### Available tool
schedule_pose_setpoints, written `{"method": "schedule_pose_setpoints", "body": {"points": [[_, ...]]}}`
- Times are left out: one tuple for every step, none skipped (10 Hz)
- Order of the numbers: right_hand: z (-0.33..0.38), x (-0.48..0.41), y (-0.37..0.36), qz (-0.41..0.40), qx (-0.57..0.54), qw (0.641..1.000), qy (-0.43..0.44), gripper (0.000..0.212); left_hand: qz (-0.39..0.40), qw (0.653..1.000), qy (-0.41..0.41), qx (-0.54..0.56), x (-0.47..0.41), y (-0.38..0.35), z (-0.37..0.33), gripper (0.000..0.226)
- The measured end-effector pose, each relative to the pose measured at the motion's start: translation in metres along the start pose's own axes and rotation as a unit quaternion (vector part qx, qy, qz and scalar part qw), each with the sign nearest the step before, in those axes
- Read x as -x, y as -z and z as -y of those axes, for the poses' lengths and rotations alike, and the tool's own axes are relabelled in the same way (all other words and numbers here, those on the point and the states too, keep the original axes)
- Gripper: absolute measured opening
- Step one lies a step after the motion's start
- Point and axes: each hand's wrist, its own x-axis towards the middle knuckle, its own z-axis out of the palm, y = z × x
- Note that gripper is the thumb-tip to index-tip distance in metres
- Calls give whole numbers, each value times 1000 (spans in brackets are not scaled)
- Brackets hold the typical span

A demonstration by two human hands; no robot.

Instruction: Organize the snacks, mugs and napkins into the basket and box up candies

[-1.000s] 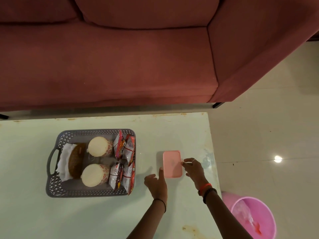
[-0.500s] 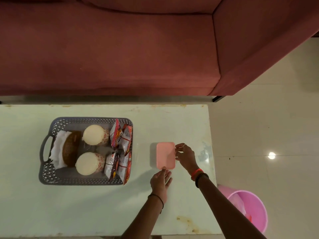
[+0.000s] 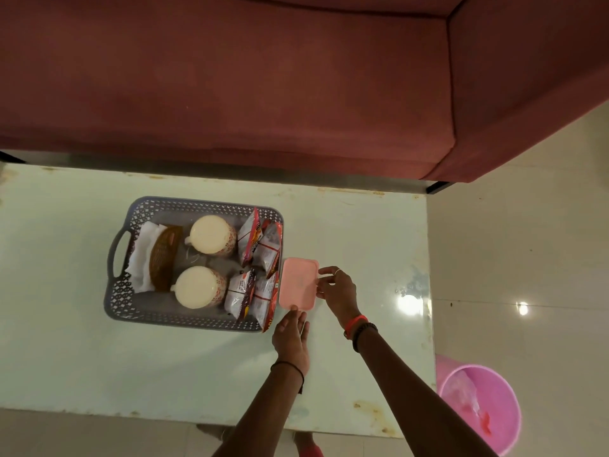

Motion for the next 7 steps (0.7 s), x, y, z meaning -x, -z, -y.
{"method": "schedule_pose_setpoints", "body": {"points": [[1,0,-6,-12,3,1000,4,28,-1,1000,-1,14,0,2,-5,36],[0,0,-7,-19,2,1000,5,27,7,1000,-5,17,-1,4,-10,38],[-2,0,-5,-17,-2,1000,6,23,16,1000,-12,-4,-1,5,-10,34],[-10,8,-6,-49,35,998,24,21,17,989,-52,-140,3,7,-8,24],[-17,18,-5,-74,79,993,47,23,23,950,-104,-295,8,13,-3,35],[-42,48,-8,-71,171,980,71,36,54,853,-195,-480,25,45,7,44],[-59,66,-13,-87,239,963,84,47,57,774,-255,-577,32,71,11,49]]}}
